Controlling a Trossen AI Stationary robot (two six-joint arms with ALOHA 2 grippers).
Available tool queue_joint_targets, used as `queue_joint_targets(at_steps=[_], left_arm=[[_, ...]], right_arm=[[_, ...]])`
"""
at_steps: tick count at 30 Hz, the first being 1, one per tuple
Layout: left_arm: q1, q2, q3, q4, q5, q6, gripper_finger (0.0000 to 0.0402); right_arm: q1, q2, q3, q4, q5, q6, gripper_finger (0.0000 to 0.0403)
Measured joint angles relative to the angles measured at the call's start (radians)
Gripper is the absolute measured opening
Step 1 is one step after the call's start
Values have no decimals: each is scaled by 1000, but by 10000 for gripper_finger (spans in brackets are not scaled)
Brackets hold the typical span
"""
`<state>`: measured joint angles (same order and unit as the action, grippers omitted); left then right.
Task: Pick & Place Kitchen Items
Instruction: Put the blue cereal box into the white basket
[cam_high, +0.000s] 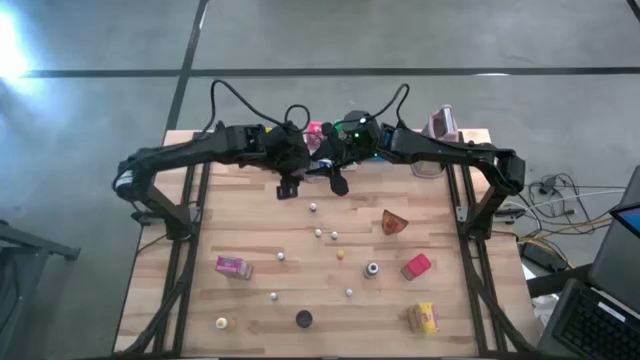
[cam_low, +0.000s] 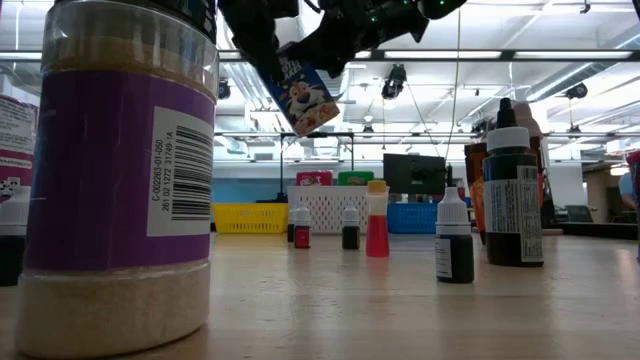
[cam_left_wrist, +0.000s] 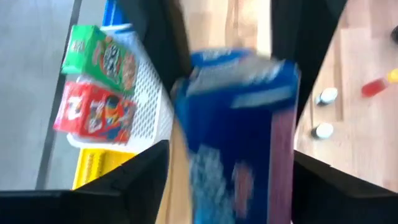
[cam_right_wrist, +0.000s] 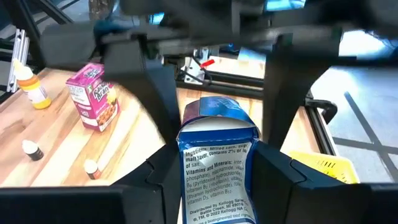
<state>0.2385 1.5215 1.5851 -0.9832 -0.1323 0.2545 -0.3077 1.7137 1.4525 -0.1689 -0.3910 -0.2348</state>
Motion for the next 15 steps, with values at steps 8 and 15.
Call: queue_joint_targets(at_steps=[8, 15], left_arm=[[7, -75, 32, -113, -78, -51, 292], [11, -191, -5, -115, -82, -161, 293]], right_arm=[[-24, -5, 0, -18, 6, 42, 127], [-40, -5, 0, -22, 96, 89, 127]])
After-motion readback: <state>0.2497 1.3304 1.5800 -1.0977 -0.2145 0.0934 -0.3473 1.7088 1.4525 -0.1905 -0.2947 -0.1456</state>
